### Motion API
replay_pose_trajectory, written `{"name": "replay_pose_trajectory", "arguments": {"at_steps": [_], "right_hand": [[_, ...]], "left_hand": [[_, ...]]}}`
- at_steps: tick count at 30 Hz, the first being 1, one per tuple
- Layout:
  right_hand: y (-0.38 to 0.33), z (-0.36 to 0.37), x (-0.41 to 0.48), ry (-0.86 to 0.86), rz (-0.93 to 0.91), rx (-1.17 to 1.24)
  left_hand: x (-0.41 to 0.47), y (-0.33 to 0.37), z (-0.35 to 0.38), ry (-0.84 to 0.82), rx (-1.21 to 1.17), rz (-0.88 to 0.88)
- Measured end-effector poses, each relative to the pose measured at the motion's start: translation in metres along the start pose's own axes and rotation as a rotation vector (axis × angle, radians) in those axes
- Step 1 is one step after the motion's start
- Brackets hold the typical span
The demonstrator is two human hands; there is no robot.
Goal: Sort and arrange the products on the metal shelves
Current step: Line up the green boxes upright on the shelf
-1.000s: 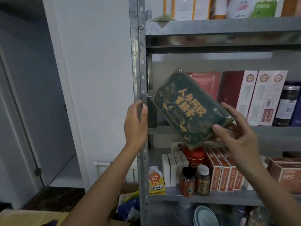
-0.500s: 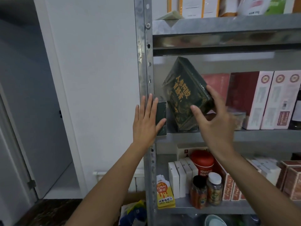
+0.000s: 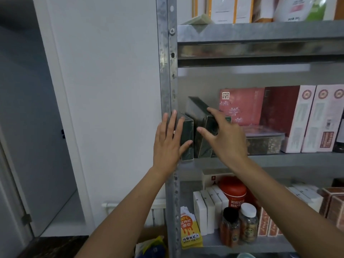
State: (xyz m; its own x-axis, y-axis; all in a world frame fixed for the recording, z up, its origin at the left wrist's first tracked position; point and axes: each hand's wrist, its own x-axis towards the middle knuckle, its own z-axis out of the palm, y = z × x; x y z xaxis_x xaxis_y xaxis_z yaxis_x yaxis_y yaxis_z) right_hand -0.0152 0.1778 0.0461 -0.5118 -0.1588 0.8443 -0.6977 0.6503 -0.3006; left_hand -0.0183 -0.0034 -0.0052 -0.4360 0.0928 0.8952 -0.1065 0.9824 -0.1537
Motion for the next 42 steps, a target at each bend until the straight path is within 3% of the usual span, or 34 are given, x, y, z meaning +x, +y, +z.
{"name": "replay_pose_trajectory", "arguments": {"at_steps": [9, 13, 17, 22, 27, 32, 37, 42], "right_hand": [[0.020, 0.002, 0.000, -0.351, -0.082, -0.216], [0.025, -0.003, 0.011, -0.312, -0.200, -0.374], [0.018, 0.005, 0.017, -0.295, -0.218, -0.410], [0.024, 0.012, 0.021, -0.338, -0.209, -0.363], [0.050, 0.004, 0.018, -0.254, -0.136, -0.383], [0.057, 0.009, 0.006, -0.115, -0.158, -0.325], [0.042, 0.023, -0.033, 0.242, -0.119, 0.053], [0.031, 0.032, -0.058, 0.351, 0.004, 0.401]], "left_hand": [[0.003, -0.009, -0.019, -0.011, 0.016, 0.086], [0.014, -0.015, -0.034, -0.043, -0.014, 0.171], [0.025, -0.014, -0.041, -0.120, -0.125, 0.156], [0.027, -0.014, -0.043, -0.183, -0.103, 0.172], [0.014, -0.015, -0.038, -0.197, 0.047, 0.193], [-0.020, -0.002, -0.019, -0.207, 0.078, 0.005], [-0.045, 0.013, -0.004, -0.221, 0.053, -0.098], [-0.052, 0.018, -0.003, -0.261, 0.053, -0.126]]}}
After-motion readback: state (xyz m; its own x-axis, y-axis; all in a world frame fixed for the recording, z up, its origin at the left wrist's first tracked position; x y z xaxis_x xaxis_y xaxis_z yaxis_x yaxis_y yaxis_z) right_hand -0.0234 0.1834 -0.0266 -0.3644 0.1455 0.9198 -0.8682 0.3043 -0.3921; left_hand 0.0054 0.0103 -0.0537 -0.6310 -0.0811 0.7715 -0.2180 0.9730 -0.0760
